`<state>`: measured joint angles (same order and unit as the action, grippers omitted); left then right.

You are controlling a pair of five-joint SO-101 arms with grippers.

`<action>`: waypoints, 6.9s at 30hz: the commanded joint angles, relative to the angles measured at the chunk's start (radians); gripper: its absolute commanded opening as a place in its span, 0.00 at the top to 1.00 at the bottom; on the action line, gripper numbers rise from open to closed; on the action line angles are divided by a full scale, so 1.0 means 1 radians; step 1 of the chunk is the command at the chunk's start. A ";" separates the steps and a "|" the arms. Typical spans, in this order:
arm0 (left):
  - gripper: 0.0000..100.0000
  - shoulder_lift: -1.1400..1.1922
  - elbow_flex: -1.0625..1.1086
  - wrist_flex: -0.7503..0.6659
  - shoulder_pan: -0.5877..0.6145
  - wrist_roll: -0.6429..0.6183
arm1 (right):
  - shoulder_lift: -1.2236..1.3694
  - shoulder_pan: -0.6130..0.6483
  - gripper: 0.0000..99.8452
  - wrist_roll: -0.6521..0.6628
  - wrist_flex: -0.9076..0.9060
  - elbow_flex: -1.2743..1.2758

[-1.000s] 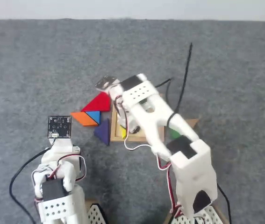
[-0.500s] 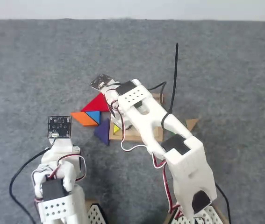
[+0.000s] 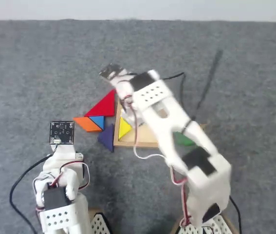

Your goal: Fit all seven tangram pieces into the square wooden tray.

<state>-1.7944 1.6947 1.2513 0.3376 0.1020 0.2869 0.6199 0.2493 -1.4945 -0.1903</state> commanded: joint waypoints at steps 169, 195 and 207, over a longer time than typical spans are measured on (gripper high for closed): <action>0.90 2.943 -2.790 0.506 -0.381 -0.032 | -0.679 -0.575 0.94 -0.074 0.740 0.875; 0.73 2.914 -2.700 0.506 -0.285 -0.023 | -0.679 -0.578 0.94 -0.080 0.748 0.887; 0.74 2.601 -2.282 0.506 -0.348 -0.021 | -0.679 -0.579 0.94 -0.077 0.754 0.887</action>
<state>0.9766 -0.7587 1.7238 0.0199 0.0882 -0.3529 0.0476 0.1665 -0.7626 0.7089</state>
